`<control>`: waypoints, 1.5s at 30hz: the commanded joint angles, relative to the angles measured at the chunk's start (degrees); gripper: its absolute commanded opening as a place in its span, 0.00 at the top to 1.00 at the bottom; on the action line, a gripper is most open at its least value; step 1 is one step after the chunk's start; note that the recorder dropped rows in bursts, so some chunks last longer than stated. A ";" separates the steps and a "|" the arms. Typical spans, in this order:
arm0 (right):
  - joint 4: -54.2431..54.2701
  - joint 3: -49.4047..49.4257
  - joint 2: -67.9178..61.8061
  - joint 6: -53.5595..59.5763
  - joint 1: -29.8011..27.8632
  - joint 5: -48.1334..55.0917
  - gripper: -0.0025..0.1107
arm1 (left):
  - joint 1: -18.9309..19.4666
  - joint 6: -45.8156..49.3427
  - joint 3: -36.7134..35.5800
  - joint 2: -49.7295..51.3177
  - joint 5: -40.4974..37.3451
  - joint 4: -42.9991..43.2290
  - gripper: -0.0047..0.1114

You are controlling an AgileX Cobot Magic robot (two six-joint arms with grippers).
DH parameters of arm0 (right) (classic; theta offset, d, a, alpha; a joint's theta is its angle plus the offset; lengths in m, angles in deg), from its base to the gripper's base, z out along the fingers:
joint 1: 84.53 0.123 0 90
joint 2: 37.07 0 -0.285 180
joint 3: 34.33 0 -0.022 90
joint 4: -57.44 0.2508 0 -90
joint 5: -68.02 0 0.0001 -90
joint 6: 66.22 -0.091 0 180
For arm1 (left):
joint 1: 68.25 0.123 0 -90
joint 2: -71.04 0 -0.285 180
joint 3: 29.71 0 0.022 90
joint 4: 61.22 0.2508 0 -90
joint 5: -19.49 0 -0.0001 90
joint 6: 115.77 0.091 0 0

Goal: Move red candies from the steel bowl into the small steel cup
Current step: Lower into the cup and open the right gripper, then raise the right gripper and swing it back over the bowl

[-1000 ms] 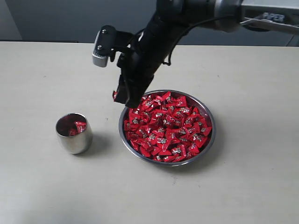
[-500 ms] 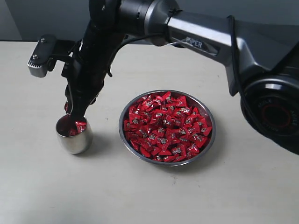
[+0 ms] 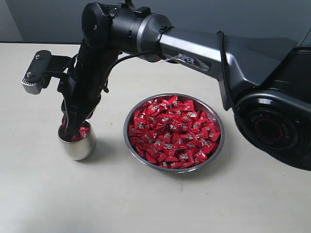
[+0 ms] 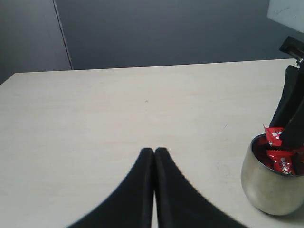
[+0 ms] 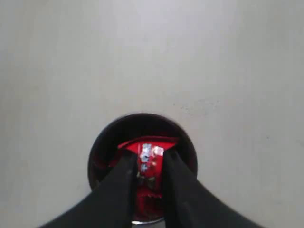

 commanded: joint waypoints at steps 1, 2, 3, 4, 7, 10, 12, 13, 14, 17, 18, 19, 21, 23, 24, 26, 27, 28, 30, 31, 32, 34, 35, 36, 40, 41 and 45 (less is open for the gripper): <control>-1.50 -0.39 0.01 -0.17 0.06 -0.83 0.99 | 0.03 -0.11 -0.22 -0.26 0.11 -0.16 0.96; -1.81 -0.39 0.01 -0.17 0.06 -0.54 0.99 | 0.03 -0.11 -0.22 -0.26 0.11 -0.16 0.96; -2.18 -0.39 0.01 -0.17 0.06 -0.14 0.99 | 0.03 -0.11 -0.22 -0.26 0.11 -0.16 0.96; -2.57 -0.39 0.01 -0.38 0.06 0.14 0.98 | 0.03 -0.11 -0.22 -0.26 0.11 -0.16 0.96; -2.71 -0.39 0.01 -1.51 0.06 0.68 0.89 | 0.03 -0.11 -0.22 -0.26 0.11 -0.16 0.96; -2.71 -0.39 0.01 -1.48 0.06 0.66 0.77 | 0.03 -0.11 -0.22 -0.26 0.11 -0.16 0.96; -2.71 -0.39 0.01 -1.93 0.06 0.66 0.69 | 0.03 -0.11 -0.22 -0.26 0.11 -0.16 0.96; -2.71 -0.39 0.01 -2.16 0.06 0.66 0.66 | 0.03 -0.11 -0.22 -0.26 0.11 -0.16 0.96; -2.61 -0.39 0.01 -2.31 0.06 0.66 0.65 | 0.03 -0.11 -0.22 -0.26 0.11 -0.16 0.96; -2.61 -0.39 0.01 -2.31 0.06 0.81 0.64 | 0.03 -0.11 -0.22 -0.26 0.11 -0.16 0.96; -2.61 -0.39 0.01 -2.31 0.06 0.81 0.64 | 0.03 -0.11 -0.22 -0.26 0.11 -0.16 0.96; -2.61 -0.39 0.01 -2.59 0.06 0.81 0.64 | 0.03 -0.11 -0.22 -0.26 0.11 -0.16 0.96; -2.81 -0.39 0.13 -4.65 0.06 0.92 0.64 | 0.03 -0.11 -0.22 -0.26 0.11 -0.16 0.96; -5.03 -0.39 0.57 -5.92 0.06 1.22 0.66 | 0.03 -0.11 -0.22 -0.26 0.11 -0.16 0.96; -6.31 -0.39 0.83 -6.44 0.06 1.45 0.68 | 0.03 -0.11 -0.22 -0.26 0.11 -0.16 0.96; -8.99 -0.39 1.30 -6.65 -0.04 2.89 0.80 | 0.03 -0.11 -0.22 -0.26 0.11 -0.16 0.96; -9.98 -0.39 1.59 -7.38 -0.04 3.31 0.92 | 0.03 -0.11 -0.22 -0.26 0.11 -0.16 0.96; -10.26 -0.39 1.69 -7.67 -0.04 3.62 0.98 | 0.03 -0.11 -0.22 -0.26 0.11 -0.16 0.96; -10.26 -0.39 1.69 -8.75 -0.04 3.55 0.99 | 0.03 -0.11 -0.22 -0.26 0.11 -0.16 0.96; -10.26 -0.39 1.69 -10.69 -0.04 2.64 0.99 | 0.03 -0.11 -0.22 -0.26 0.11 -0.16 0.96; -10.57 -0.39 1.82 -13.13 -0.04 1.27 0.99 | 0.03 -0.11 -0.22 -0.26 0.11 -0.16 0.96; -12.63 -0.39 2.53 -17.62 -0.04 -1.25 0.99 | 0.03 -0.11 -0.22 -0.26 0.11 -0.16 0.96; -12.94 -0.39 3.29 -19.99 -0.27 -2.37 0.99 | 0.03 -0.11 -0.22 -0.26 0.11 -0.16 0.96; -12.62 -0.39 4.20 -22.33 -0.95 -4.00 0.99 | 0.03 -0.11 -0.22 -0.26 0.11 -0.16 0.96; -13.77 0.00 7.00 -28.25 -3.14 -8.83 0.99 | 0.03 -0.11 -0.22 -0.26 0.11 -0.16 0.96; -13.40 0.30 7.85 -28.23 -3.72 -9.32 0.99 | 0.03 -0.11 -0.22 -0.26 0.11 -0.16 0.96; -10.89 3.32 10.70 -29.37 -6.01 -11.10 0.99 | 0.03 -0.11 -0.22 -0.26 0.11 -0.16 0.96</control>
